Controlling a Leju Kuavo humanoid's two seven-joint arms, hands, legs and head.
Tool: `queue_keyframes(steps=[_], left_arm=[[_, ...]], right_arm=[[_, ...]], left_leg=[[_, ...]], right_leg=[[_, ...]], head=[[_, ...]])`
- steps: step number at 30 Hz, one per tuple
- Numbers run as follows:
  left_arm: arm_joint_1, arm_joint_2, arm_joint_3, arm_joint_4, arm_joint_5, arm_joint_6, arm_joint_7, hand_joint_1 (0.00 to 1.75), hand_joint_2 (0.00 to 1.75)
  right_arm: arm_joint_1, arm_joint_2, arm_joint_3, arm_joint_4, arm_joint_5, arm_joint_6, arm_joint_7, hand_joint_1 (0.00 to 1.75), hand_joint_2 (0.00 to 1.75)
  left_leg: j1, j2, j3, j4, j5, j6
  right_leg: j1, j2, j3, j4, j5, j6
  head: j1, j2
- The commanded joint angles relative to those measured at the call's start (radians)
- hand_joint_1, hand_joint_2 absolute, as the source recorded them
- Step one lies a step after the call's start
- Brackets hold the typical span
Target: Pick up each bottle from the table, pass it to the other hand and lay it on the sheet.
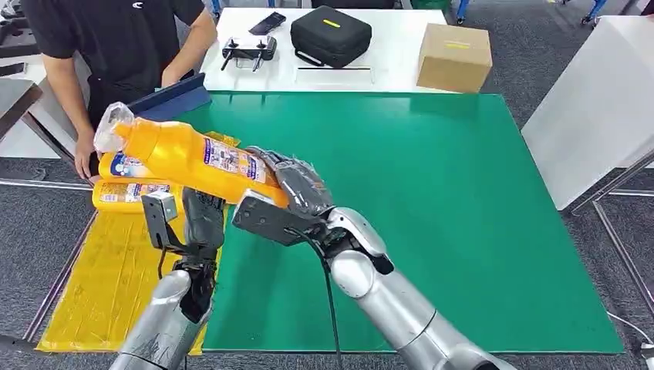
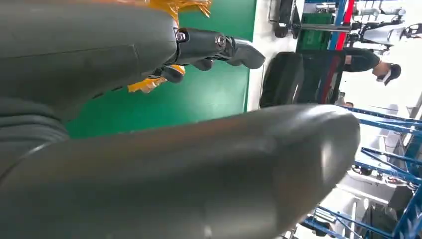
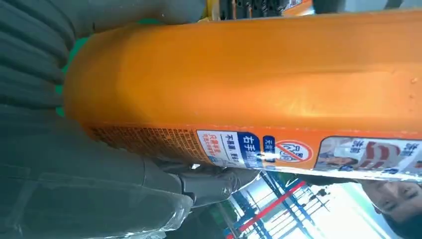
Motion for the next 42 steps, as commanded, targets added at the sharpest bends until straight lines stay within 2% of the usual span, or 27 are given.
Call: queue_keyframes(steps=[1, 7, 8, 16, 19, 24, 32, 39, 42], left_arm=[[-0.065, 0.014, -0.056, 0.084, 0.012, -0.009, -0.002, 0.00, 0.00], [-0.077, 0.011, -0.081, 0.066, 0.014, -0.008, -0.014, 0.00, 0.00], [-0.078, 0.012, -0.082, 0.064, 0.015, -0.007, -0.015, 0.00, 1.75], [-0.086, 0.022, -0.069, 0.054, 0.015, 0.017, -0.023, 0.00, 1.75], [-0.071, 0.031, -0.062, 0.034, 0.005, 0.032, -0.033, 0.00, 1.75], [-0.058, 0.038, -0.033, -0.008, -0.058, 0.087, -0.062, 0.00, 1.75], [-0.050, 0.038, 0.012, -0.013, -0.083, 0.096, -0.062, 0.00, 1.75], [-0.034, 0.032, 0.025, -0.053, -0.097, 0.075, -0.060, 0.00, 1.75], [-0.027, 0.025, 0.031, -0.065, -0.061, 0.038, -0.041, 0.00, 1.75]], right_arm=[[-0.064, -0.001, 0.053, 0.067, -0.009, 0.013, 0.005, 1.75, 1.75], [-0.069, -0.002, 0.038, 0.117, -0.010, 0.011, 0.011, 1.75, 1.75], [-0.071, -0.002, 0.035, 0.121, -0.010, 0.012, 0.011, 1.75, 1.75], [-0.081, -0.020, -0.030, 0.143, -0.002, -0.021, 0.040, 1.75, 1.75], [-0.084, -0.038, -0.115, 0.172, -0.003, -0.054, 0.041, 1.75, 1.75], [-0.097, -0.057, -0.243, 0.230, -0.003, -0.069, 0.013, 1.75, 1.75], [-0.105, -0.052, -0.306, 0.221, 0.020, -0.068, 0.028, 1.75, 1.75], [-0.107, -0.040, -0.332, 0.280, 0.040, -0.050, 0.020, 1.75, 1.75], [-0.106, -0.033, -0.332, 0.298, 0.047, -0.043, 0.010, 1.75, 1.75]], left_leg=[[0.000, 0.000, 0.003, 0.000, -0.001, -0.002], [0.000, 0.000, 0.004, 0.000, -0.002, -0.003], [0.000, -0.001, 0.002, 0.000, -0.001, -0.002], [0.000, -0.001, 0.001, 0.000, 0.000, -0.002], [0.000, -0.003, 0.005, 0.001, -0.002, -0.003], [0.000, -0.002, 0.002, 0.000, 0.000, -0.002], [0.000, 0.001, 0.005, 0.001, -0.003, -0.004], [0.000, 0.000, 0.000, 0.000, 0.000, -0.001], [0.000, 0.002, 0.005, 0.001, -0.003, -0.003]], right_leg=[[0.000, 0.000, 0.003, 0.000, -0.001, -0.001], [0.000, 0.000, 0.005, 0.000, -0.002, -0.002], [0.000, 0.000, 0.002, 0.000, -0.001, -0.001], [0.000, -0.001, 0.002, 0.000, -0.001, -0.001], [0.000, -0.003, 0.006, 0.000, -0.003, -0.002], [0.000, -0.001, 0.003, 0.000, -0.001, -0.001], [0.000, 0.001, 0.007, 0.001, -0.003, -0.002], [0.000, 0.001, 0.002, 0.000, 0.000, -0.001], [0.000, 0.002, 0.007, 0.000, -0.002, -0.002]], head=[[0.000, 0.000], [0.000, 0.000], [0.000, 0.000], [0.000, 0.000], [0.000, 0.000], [0.000, 0.000], [0.000, 0.000], [0.000, 0.000], [0.000, 0.000]])
